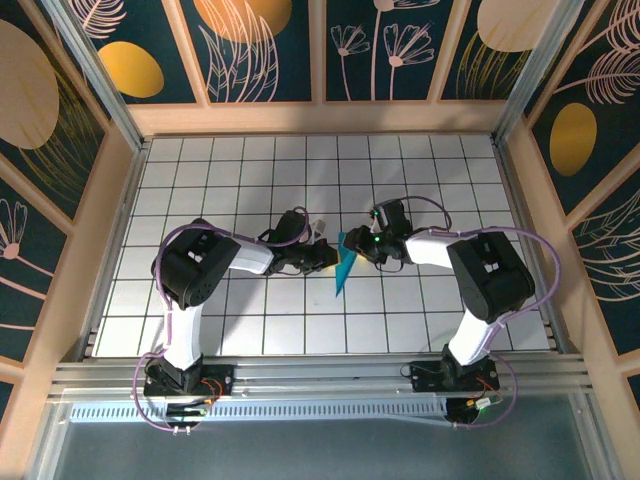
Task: Fold a paper plane with a square sheet of paper (fold left side to right side)
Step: Fold the wing for the fifth time at the center of the table.
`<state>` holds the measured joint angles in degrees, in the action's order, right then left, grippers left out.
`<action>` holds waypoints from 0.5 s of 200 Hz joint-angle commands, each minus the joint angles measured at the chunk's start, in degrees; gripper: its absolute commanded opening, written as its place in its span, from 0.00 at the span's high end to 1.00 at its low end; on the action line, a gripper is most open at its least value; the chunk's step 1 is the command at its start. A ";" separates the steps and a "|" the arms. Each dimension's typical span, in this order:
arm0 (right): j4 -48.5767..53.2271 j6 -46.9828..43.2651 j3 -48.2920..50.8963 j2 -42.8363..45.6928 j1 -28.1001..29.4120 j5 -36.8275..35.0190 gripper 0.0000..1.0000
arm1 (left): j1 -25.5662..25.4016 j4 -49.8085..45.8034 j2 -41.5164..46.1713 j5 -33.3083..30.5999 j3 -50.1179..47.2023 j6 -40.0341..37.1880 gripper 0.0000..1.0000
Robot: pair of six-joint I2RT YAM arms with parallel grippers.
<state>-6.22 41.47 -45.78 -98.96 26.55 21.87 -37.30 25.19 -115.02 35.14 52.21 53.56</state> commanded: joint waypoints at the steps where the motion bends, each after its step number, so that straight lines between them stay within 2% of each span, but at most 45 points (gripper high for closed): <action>1: -0.42 1.15 1.22 2.34 -0.51 -1.32 0.54 | -0.58 -6.37 -1.48 -4.89 0.04 -1.76 1.00; 100: 0.23 0.58 1.49 2.79 -0.79 -1.20 0.54 | -1.81 -7.83 -2.40 -5.22 2.54 -3.10 1.00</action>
<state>-6.15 42.13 -44.82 -97.95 26.24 21.89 -37.74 21.58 -115.00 34.39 54.00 52.64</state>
